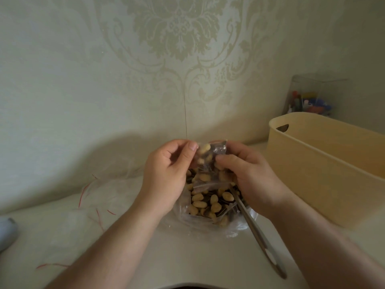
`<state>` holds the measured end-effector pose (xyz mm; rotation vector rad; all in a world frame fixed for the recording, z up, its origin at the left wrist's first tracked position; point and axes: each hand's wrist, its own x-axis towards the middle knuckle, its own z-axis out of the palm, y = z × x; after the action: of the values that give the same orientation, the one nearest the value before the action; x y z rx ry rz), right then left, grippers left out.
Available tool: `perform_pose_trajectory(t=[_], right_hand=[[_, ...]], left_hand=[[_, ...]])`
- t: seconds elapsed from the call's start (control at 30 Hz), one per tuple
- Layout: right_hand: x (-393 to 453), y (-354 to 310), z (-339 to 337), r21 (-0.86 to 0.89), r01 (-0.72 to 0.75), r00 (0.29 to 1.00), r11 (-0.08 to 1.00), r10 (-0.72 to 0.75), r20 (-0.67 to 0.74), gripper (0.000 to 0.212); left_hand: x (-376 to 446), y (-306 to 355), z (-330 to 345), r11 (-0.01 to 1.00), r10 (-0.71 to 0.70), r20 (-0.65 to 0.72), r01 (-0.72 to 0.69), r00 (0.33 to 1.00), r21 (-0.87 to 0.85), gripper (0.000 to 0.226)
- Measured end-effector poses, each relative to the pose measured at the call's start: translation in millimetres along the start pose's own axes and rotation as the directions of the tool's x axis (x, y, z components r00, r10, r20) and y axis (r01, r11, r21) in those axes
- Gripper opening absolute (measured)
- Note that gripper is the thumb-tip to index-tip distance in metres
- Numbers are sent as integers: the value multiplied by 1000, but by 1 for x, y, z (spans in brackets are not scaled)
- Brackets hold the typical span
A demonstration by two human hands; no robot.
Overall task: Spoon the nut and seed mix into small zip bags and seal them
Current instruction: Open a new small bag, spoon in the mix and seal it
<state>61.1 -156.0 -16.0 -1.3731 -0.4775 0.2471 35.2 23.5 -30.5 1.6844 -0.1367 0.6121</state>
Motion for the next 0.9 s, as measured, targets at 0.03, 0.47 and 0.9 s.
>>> perform_pose_trajectory(t=[0.03, 0.47, 0.9], right_hand=[[0, 0, 1, 8, -13, 1000, 1000, 13, -11, 25], [6, 7, -6, 98, -41, 997, 994, 47, -59, 35], [9, 8, -6, 112, -52, 997, 992, 57, -43, 37]], left_hand=[[-1, 1, 1, 1000, 12, 2, -12, 1000, 1, 16], [-4, 7, 10, 945, -207, 210, 250, 956, -209, 12], [-3, 2, 8, 925, -258, 280, 320, 924, -204, 34]])
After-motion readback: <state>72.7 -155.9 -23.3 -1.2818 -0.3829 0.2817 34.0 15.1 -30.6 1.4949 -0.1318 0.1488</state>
